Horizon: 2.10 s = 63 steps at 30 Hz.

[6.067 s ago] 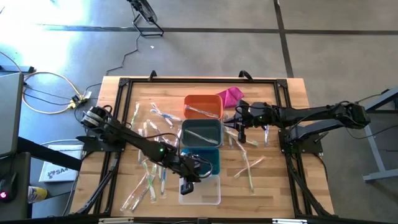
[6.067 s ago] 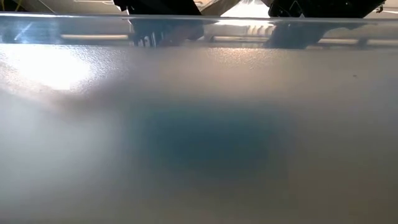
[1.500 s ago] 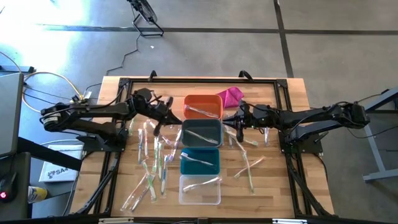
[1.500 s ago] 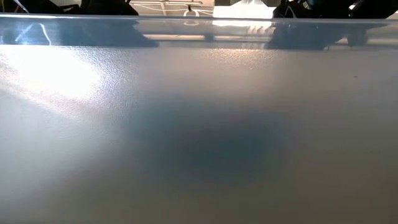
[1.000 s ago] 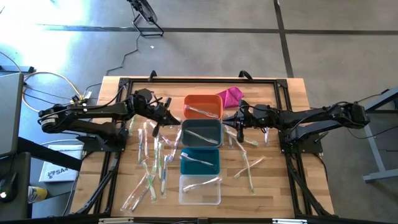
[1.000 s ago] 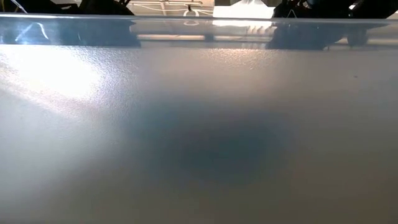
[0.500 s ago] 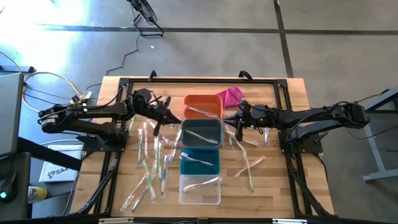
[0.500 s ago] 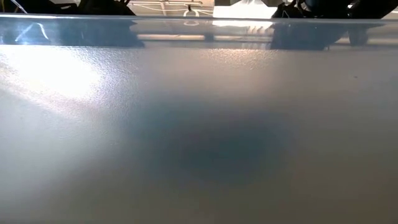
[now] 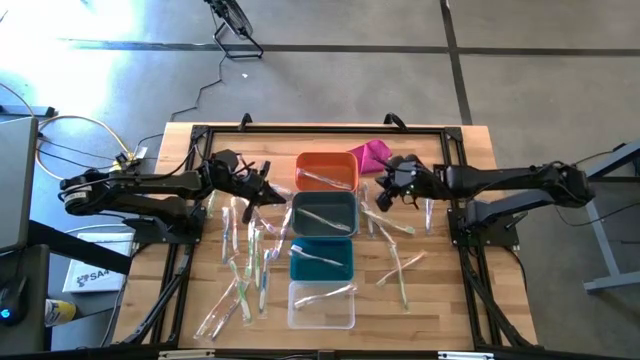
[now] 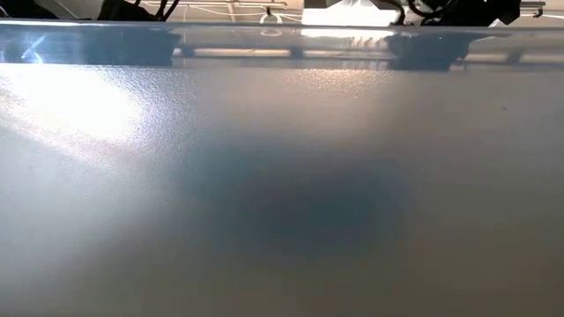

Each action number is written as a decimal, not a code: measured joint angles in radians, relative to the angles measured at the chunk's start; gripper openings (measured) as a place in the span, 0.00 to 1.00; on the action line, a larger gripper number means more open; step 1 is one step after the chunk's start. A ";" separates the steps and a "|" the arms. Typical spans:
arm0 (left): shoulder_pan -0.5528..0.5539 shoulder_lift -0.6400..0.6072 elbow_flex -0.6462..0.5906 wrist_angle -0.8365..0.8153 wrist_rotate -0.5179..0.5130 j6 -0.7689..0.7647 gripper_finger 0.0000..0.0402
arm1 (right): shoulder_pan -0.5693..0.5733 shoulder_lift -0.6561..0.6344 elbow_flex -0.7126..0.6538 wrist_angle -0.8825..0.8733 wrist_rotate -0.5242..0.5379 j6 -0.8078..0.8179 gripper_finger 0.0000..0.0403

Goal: Pick & Place Toothbrushes
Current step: Put the green toothbrush into the green bin

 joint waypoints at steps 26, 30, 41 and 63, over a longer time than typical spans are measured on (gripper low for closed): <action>0.000 0.001 0.000 0.125 -0.001 -0.035 0.00 | -0.413 0.008 0.008 -0.132 -0.241 -0.102 0.01; 0.000 0.001 0.000 0.124 -0.001 -0.035 0.00 | -0.382 0.066 0.087 -0.205 -0.233 -0.115 0.01; 0.000 0.001 0.000 0.118 -0.001 -0.034 0.00 | -0.370 0.415 0.350 -0.430 -0.202 -0.182 0.01; 0.000 0.001 0.001 0.072 -0.002 -0.032 0.00 | -0.577 0.552 0.360 -0.470 -0.254 -0.368 0.13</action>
